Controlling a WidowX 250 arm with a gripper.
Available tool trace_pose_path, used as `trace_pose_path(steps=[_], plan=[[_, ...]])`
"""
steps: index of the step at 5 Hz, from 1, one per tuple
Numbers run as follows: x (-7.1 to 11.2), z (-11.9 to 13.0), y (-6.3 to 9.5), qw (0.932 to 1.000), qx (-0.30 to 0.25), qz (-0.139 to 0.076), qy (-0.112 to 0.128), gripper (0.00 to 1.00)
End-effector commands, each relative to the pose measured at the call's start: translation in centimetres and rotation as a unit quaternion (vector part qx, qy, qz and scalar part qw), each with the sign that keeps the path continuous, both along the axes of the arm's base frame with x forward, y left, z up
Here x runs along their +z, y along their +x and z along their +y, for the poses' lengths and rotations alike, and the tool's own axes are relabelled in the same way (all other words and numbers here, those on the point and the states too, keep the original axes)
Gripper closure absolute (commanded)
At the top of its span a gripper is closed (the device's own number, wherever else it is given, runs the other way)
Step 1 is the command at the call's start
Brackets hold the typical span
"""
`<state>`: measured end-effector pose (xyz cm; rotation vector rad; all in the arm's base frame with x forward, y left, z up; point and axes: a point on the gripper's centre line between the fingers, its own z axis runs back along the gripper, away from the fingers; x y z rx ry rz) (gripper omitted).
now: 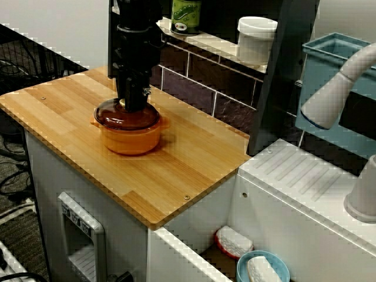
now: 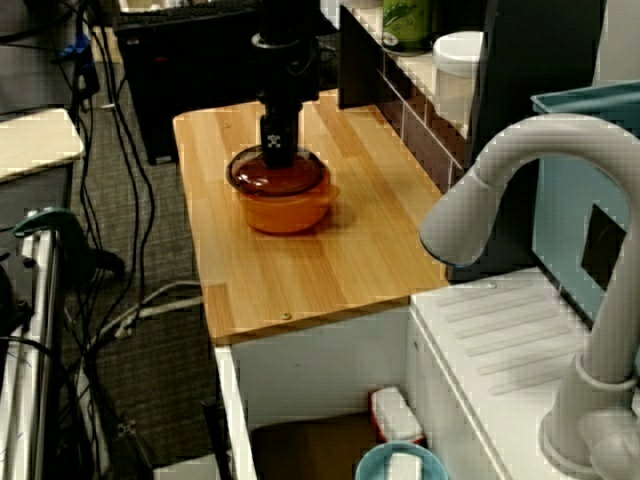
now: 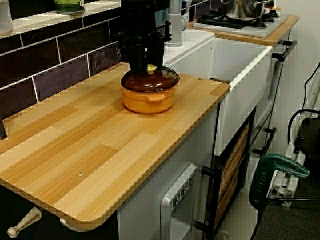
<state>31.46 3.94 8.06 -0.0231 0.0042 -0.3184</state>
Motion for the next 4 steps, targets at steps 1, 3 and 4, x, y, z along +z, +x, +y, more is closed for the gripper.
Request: trace_pose_path(steps=[1,3,4], plan=[[1.51,0.09,-0.04,0.9994,-0.001,-0.035,0.007,1.0],[1.58,0.12,0.34,0.9994,0.003,-0.033,0.004,1.0],[1.86,0.14,0.48,0.9994,0.004,-0.034,0.002,1.0]])
